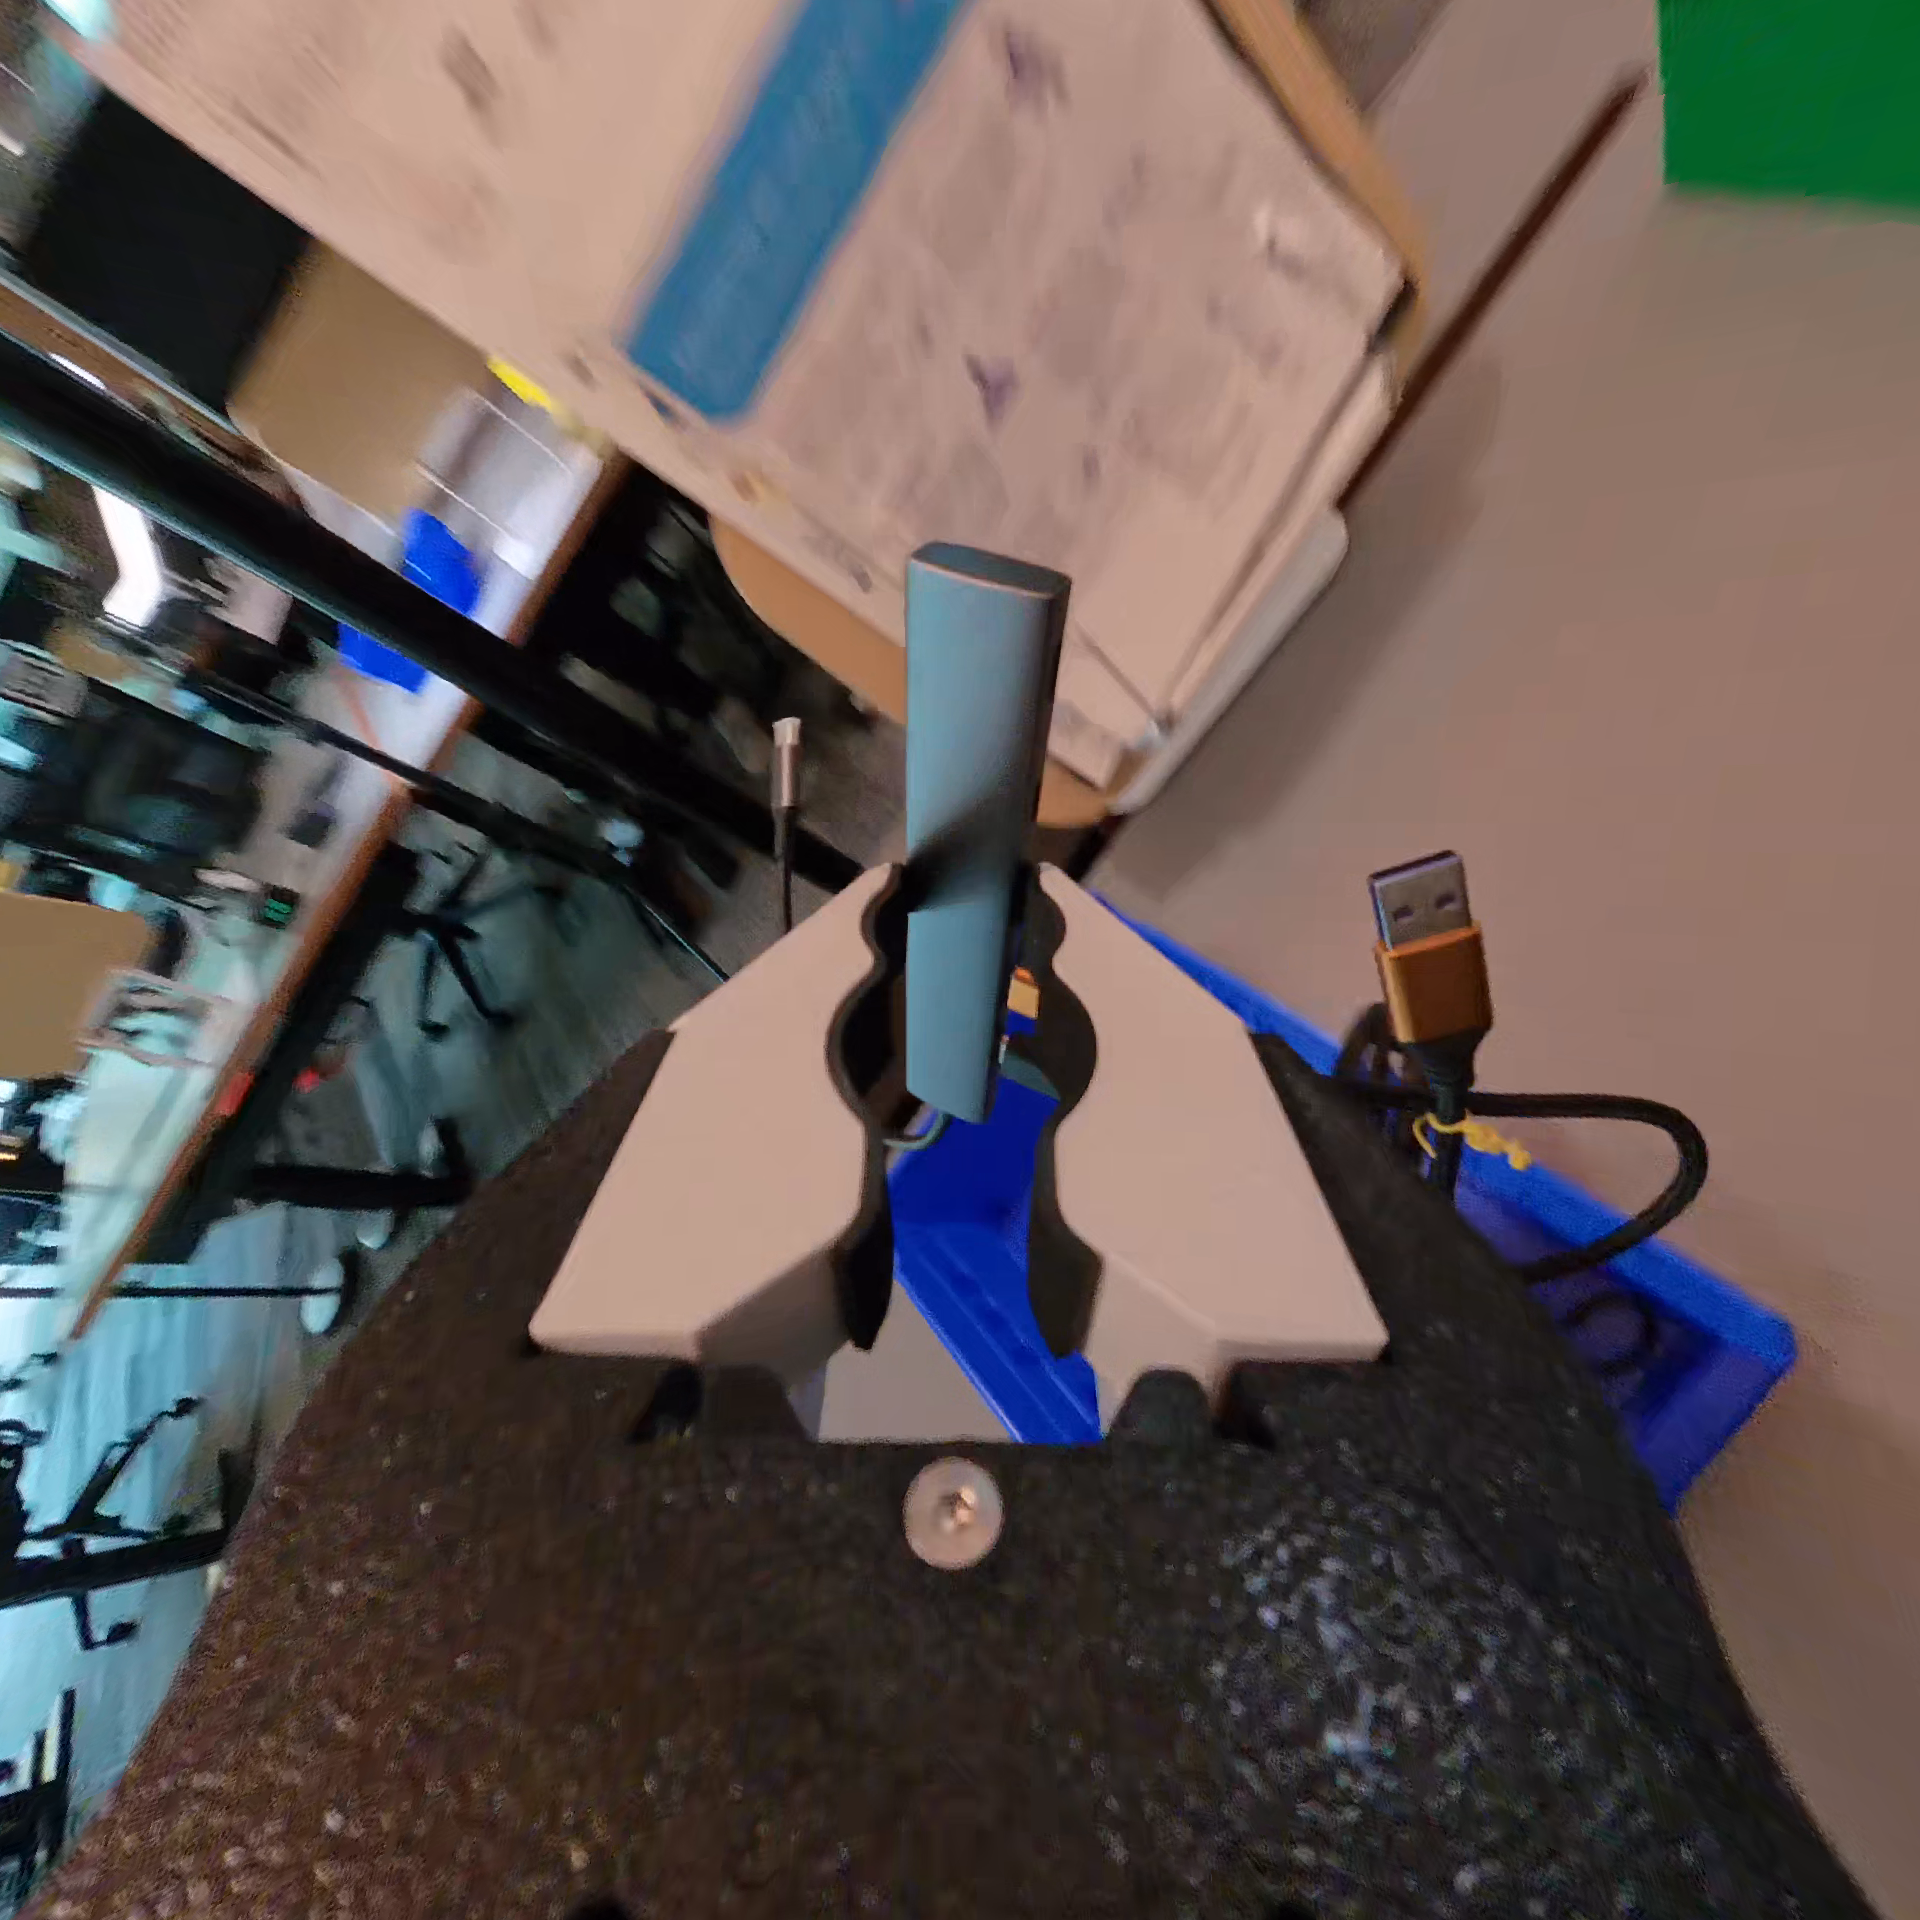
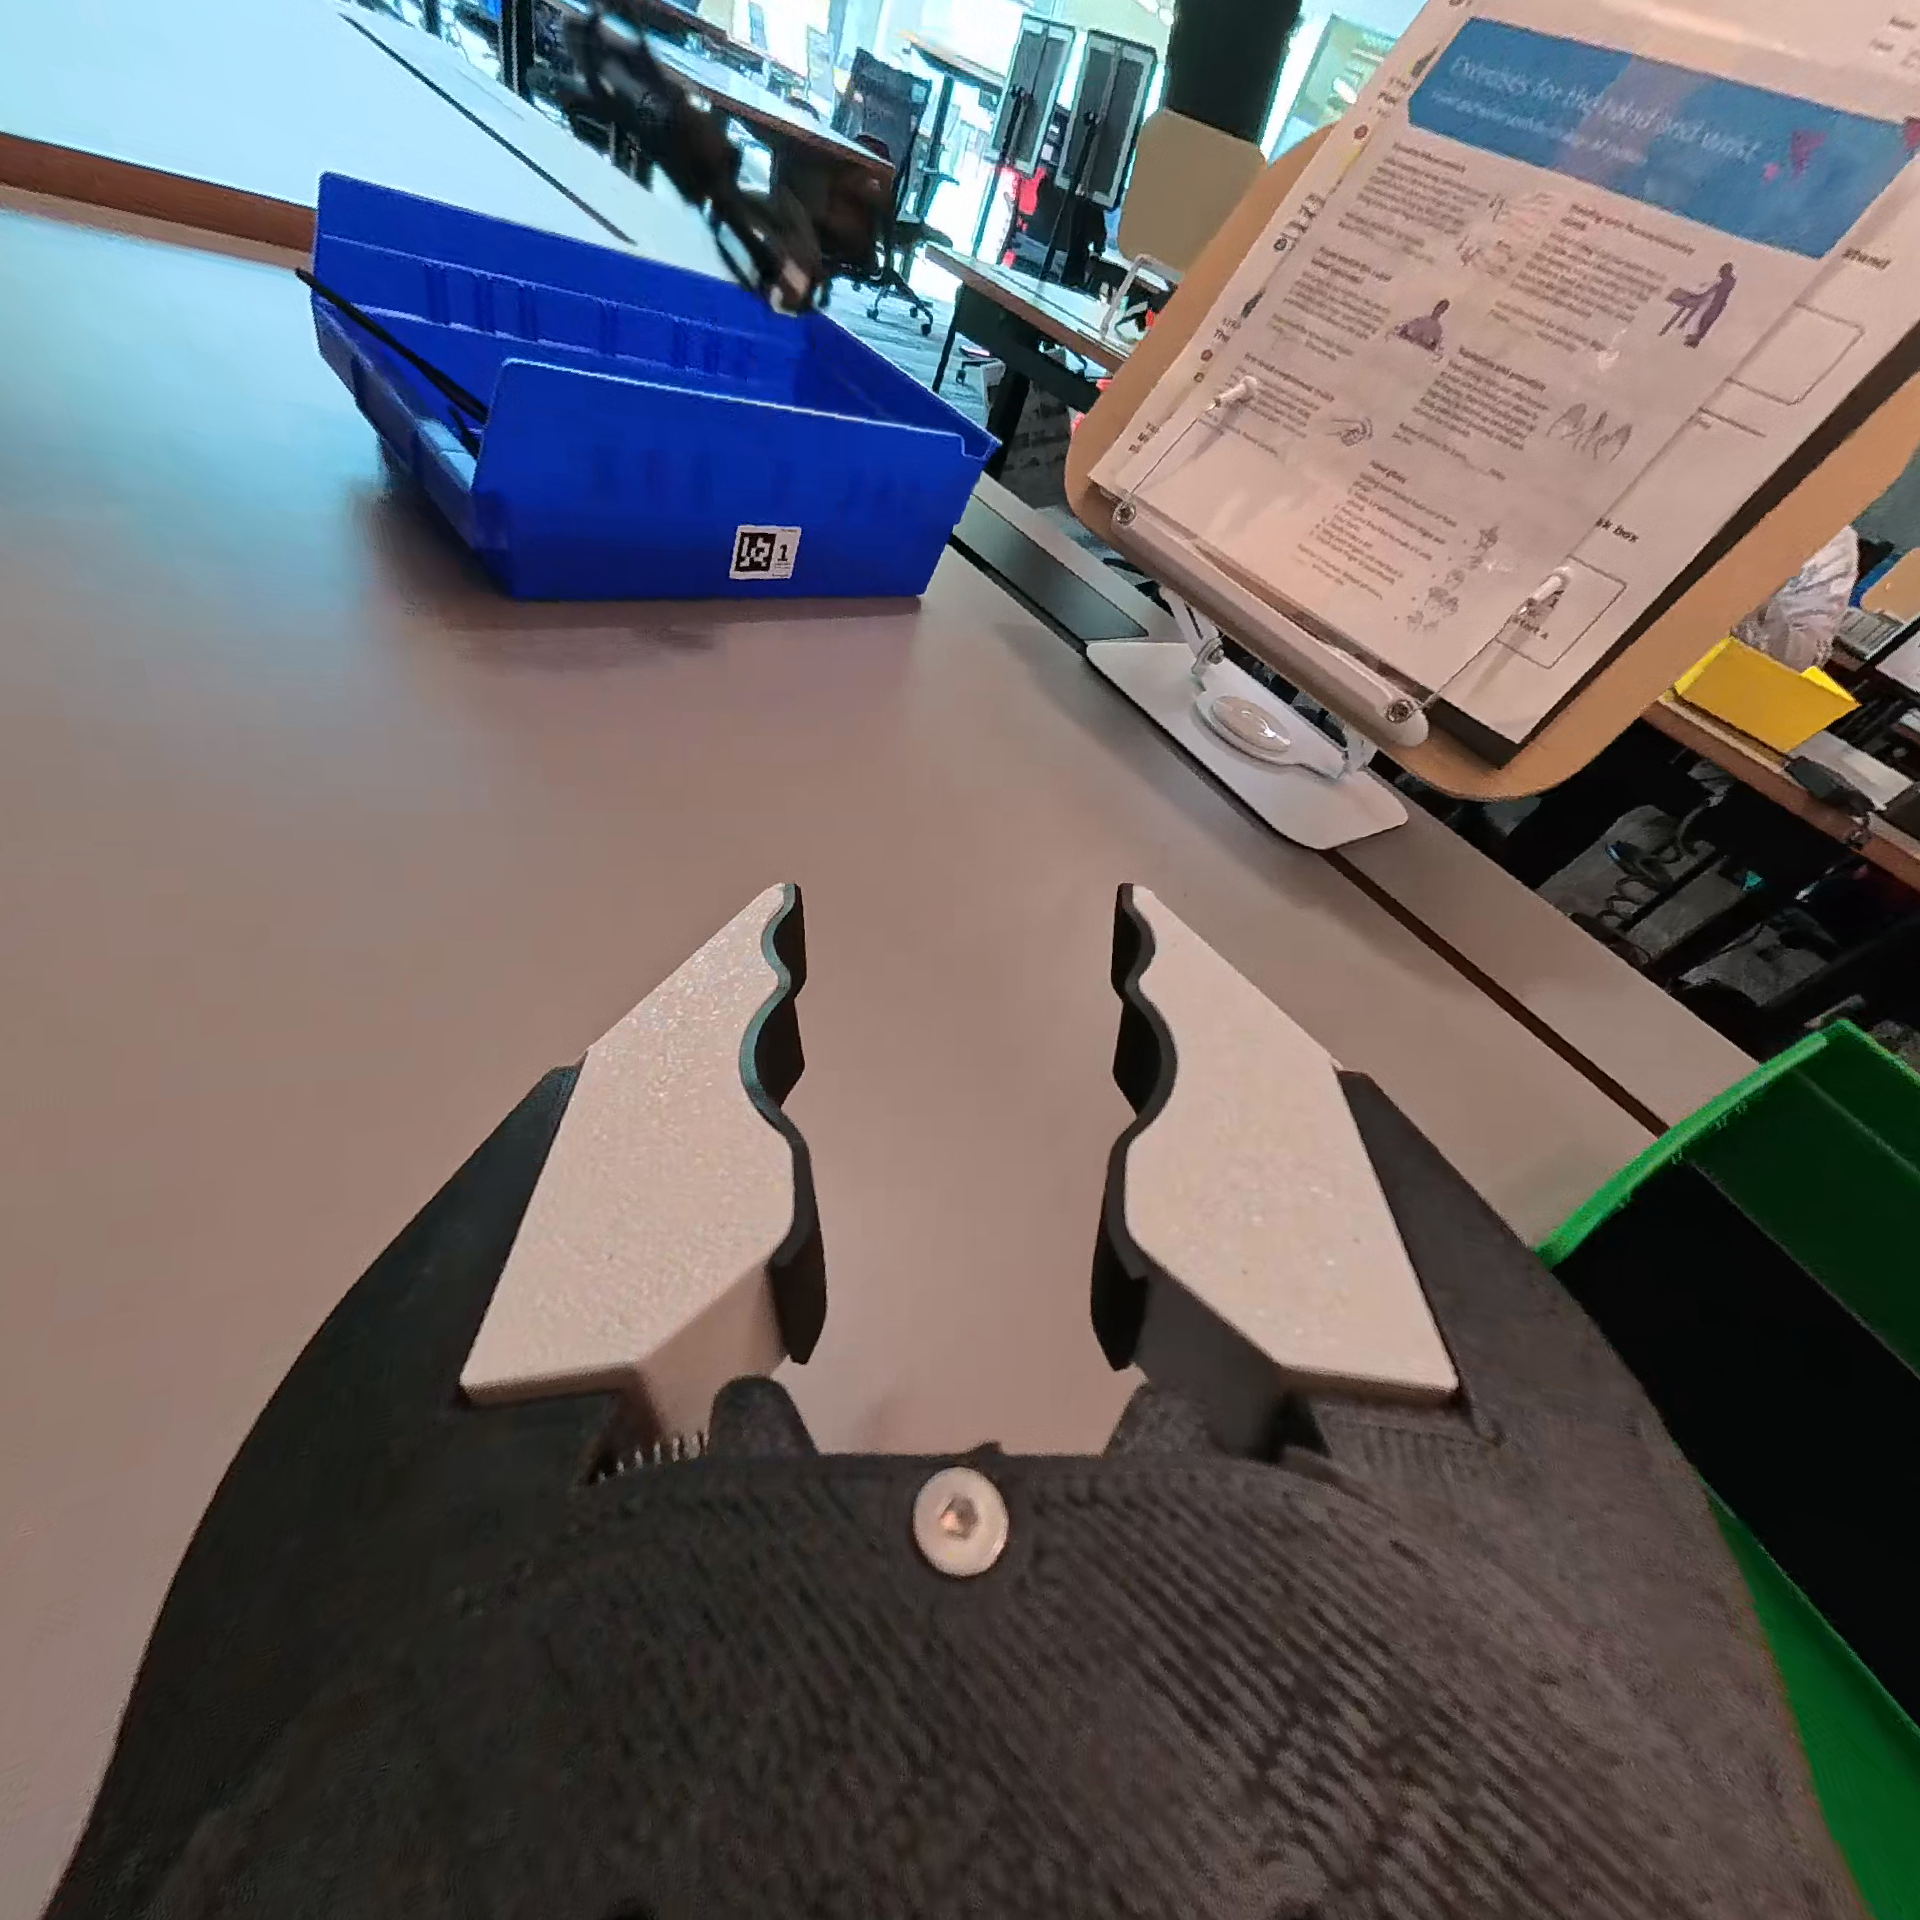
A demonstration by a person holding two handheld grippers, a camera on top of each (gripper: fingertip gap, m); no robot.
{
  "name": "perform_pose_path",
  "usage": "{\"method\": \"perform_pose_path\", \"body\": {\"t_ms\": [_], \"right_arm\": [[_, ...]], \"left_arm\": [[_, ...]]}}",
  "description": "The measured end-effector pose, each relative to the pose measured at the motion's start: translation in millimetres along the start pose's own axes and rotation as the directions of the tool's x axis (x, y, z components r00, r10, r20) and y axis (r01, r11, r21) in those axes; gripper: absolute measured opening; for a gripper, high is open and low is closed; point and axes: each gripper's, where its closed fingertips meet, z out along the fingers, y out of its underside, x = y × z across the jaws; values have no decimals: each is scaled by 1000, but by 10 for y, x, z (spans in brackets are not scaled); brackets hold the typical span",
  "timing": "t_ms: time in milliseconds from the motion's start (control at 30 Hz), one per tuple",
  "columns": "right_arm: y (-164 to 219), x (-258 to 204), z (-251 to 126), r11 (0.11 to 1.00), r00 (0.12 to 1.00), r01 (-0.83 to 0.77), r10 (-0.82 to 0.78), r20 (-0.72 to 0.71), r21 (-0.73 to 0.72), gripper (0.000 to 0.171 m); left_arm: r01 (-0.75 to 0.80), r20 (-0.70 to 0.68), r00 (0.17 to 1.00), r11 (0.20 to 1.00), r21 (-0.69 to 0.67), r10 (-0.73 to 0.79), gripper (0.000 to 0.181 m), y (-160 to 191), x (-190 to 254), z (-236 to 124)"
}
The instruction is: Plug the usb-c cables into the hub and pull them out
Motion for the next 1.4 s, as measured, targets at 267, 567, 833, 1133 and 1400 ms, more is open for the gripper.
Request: {"method": "perform_pose_path", "body": {"t_ms": [267, 567, 833, 1133, 1400], "right_arm": [[-225, 40, 105, 993, 994, -75, 82, -76, 95, 60], [-660, -44, 180, 913, 970, 44, 58, -236, 405, 88], [-594, -269, 368, 921, 948, 227, -134, -287, 318, 57], [-631, -382, 408, 930, 984, 109, -51, -170, 351, 28], [-246, -342, 399, 963, 961, 269, -268, -70, 15, 23]], "left_arm": [[174, -140, 983, 851, 495, -120, 20, -1497, 593, -889], [587, -735, 671, 675, 446, -98, 19, -1377, 2586, -265], [696, -851, 511, 637, 331, -117, 18, -1223, 3421, 50], [668, -851, 525, 632, 394, -24, 19, -1126, 3569, -32], [361, -673, 733, 784, 505, 96, 24, -696, 3558, 51]]}}
